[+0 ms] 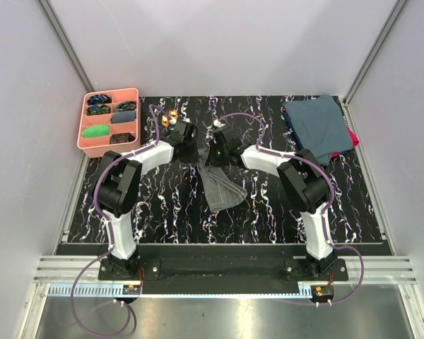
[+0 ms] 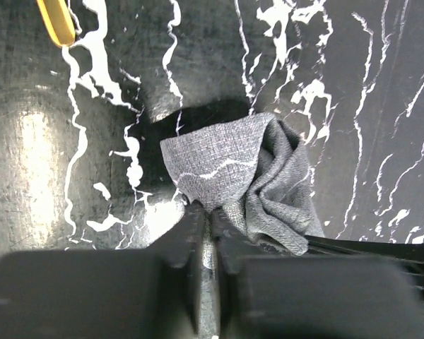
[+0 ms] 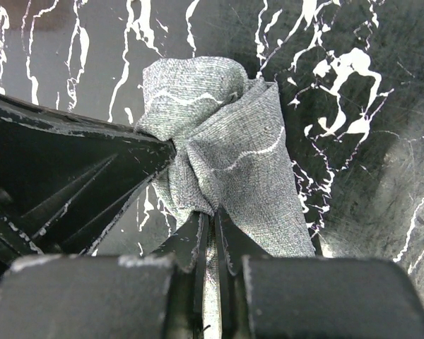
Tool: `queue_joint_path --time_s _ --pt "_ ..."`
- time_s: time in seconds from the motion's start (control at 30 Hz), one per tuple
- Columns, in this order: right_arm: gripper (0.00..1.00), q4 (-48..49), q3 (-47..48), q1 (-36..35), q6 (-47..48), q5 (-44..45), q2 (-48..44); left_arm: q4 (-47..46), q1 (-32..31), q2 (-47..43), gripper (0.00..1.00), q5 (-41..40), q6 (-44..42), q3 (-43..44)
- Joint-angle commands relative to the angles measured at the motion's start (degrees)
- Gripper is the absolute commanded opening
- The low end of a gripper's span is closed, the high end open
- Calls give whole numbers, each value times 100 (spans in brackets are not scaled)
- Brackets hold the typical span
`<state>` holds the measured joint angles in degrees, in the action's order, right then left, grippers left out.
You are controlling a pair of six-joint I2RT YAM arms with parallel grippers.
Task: Fold the napkin into a case and place the utensils inside
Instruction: Stuff the top corner of the smaller-rectangle-folded napkin into the folded napkin.
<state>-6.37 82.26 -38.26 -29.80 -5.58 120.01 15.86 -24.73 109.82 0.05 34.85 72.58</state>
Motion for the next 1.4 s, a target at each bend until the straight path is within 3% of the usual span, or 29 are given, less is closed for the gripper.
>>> queue_joint_path --time_s 0.0,0.3,0.53,0.77,1.37 --pt "5 -127 361 -32 -87 -31 75 -56 -23 -83 0 -146 -75 240" --pt "8 -31 712 -32 -825 -311 348 -645 -5 -365 0 284 83 -419" --pt "12 -40 827 -32 -457 -461 375 -760 56 -382 0 399 171 -525" --pt "33 -110 300 -15 -246 -215 -267 -751 117 -418 0 425 198 -516" --pt "44 -382 581 -23 124 -145 -214 -812 170 -409 0 531 198 -587"
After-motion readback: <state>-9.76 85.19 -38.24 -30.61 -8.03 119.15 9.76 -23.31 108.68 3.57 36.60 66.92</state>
